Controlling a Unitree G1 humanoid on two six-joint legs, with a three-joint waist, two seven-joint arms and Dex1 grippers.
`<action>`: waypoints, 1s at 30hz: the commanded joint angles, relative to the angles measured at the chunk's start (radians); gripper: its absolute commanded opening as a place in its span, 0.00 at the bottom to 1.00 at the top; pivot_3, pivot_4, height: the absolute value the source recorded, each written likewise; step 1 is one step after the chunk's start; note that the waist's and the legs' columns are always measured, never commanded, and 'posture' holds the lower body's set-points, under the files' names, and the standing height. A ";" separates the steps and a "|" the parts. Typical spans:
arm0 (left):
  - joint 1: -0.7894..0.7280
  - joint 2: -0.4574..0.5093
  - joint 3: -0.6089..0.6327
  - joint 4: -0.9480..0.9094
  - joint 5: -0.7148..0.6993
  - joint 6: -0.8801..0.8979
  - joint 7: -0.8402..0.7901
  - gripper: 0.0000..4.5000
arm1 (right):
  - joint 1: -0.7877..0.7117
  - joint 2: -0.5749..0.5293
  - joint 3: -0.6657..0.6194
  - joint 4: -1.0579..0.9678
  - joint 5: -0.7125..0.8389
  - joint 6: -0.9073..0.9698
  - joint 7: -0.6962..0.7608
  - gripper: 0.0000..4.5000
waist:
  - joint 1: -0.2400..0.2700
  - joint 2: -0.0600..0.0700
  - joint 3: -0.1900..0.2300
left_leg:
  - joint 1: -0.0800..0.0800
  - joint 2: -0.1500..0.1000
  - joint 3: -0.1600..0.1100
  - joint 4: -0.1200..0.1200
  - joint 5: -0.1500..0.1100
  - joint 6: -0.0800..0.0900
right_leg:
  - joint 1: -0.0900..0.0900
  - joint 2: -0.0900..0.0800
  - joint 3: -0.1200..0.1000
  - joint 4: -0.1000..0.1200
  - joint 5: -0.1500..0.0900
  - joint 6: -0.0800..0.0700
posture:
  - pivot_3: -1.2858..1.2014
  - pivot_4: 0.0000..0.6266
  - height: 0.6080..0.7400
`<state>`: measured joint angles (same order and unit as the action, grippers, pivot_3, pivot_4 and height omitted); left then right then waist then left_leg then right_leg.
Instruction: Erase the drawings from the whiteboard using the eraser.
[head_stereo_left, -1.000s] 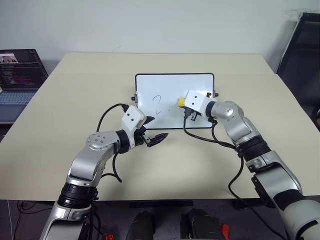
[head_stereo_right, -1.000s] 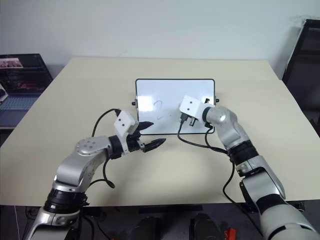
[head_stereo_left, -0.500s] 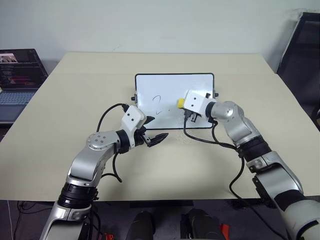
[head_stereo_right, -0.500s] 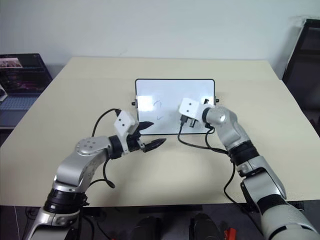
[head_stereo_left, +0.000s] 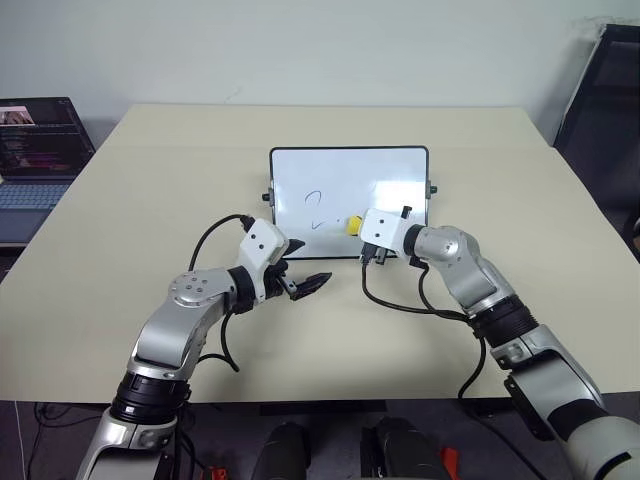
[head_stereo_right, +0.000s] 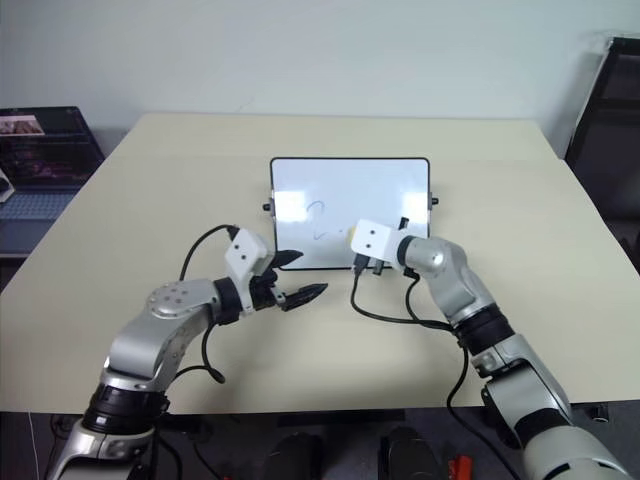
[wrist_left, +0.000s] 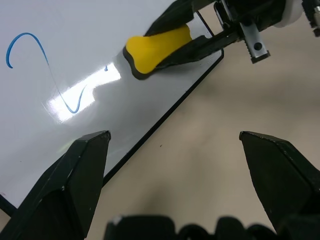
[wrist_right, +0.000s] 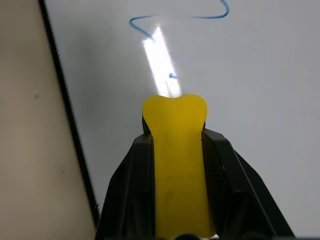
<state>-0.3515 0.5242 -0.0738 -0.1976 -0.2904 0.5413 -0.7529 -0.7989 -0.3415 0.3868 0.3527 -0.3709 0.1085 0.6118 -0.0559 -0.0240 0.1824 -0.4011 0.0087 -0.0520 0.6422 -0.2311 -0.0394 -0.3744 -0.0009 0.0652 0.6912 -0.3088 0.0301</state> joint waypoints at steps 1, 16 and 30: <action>0.001 0.004 0.018 -0.019 -0.005 -0.024 0.001 1.00 | -0.037 0.010 -0.009 -0.002 -0.006 -0.036 -0.026 0.21 | 0.001 0.000 0.000 | 0.000 0.000 0.000 0.000 0.000 0.000 | 0.000 0.000 0.000 0.000 0.000 0.000 | 0.52 0.24 1.00; -0.013 -0.001 0.009 -0.024 -0.004 -0.015 0.010 1.00 | -0.087 0.041 0.019 0.066 -0.027 -0.054 -0.032 0.21 | -0.002 0.000 0.000 | 0.000 0.000 0.000 0.000 0.000 0.000 | 0.000 0.000 0.000 -0.001 0.000 0.000 | 0.52 0.24 1.00; -0.021 0.003 0.010 -0.033 -0.008 -0.002 0.016 1.00 | -0.080 0.029 0.025 0.062 -0.045 -0.008 0.012 0.21 | 0.000 0.000 0.000 | 0.000 0.000 -0.001 -0.001 0.000 0.000 | 0.001 0.000 0.000 -0.002 0.000 0.000 | 0.52 0.24 1.00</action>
<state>-0.3576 0.5228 -0.0752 -0.1953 -0.2899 0.5407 -0.7358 -0.8737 -0.3040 0.4356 0.4285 -0.4094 0.0947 0.6483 -0.0554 -0.0240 0.1824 -0.4016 0.0088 -0.0530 0.6415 -0.2311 -0.0394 -0.3738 -0.0009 0.0651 0.6890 -0.3087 0.0300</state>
